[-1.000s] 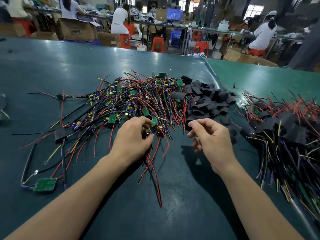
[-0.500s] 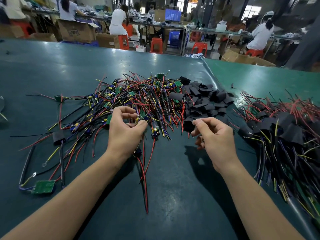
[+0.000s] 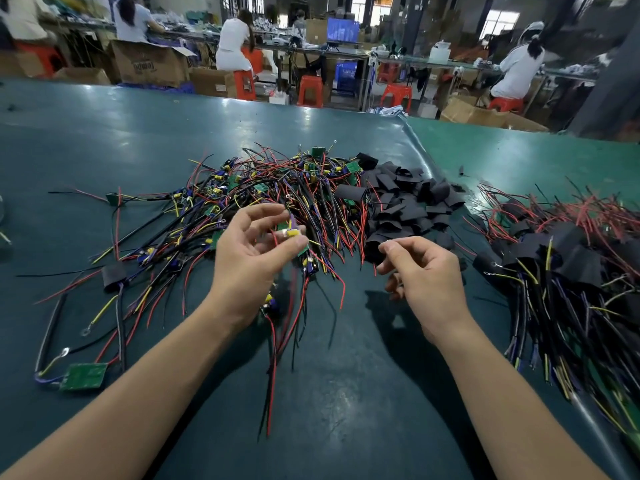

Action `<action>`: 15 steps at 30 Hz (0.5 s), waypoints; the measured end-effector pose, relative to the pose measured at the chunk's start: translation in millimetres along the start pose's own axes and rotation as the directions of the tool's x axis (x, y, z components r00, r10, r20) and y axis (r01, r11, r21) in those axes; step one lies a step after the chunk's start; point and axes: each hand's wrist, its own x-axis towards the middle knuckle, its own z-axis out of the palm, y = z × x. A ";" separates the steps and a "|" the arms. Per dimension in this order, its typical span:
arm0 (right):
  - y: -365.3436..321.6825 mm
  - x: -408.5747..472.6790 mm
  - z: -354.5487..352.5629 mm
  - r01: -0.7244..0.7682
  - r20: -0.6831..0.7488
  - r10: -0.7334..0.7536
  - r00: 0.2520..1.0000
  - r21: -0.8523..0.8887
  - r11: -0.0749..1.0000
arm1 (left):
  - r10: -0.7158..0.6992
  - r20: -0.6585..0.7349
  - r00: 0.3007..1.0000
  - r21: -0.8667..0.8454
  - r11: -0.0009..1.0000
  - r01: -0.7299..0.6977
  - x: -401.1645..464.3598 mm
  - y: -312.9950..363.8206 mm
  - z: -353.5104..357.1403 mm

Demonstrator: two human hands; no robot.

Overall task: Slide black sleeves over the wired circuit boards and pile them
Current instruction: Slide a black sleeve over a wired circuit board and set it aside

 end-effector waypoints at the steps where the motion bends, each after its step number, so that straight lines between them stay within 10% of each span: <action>1: 0.1 -0.1 0.3 0.000 0.000 0.000 1.000 -0.005 1.000 | -0.009 0.031 0.999 -0.024 1.000 0.010 -2.4 -0.4 2.2; 10: -11.7 -14.8 16.9 -0.192 0.420 0.076 0.904 0.243 0.951 | 0.063 0.290 0.955 0.023 0.997 -0.072 -19.0 -8.6 15.8; 15: -12.3 -13.2 14.0 -0.193 0.338 0.107 0.935 0.231 0.954 | 0.186 0.424 0.886 0.331 0.879 -0.343 -20.7 -15.6 11.9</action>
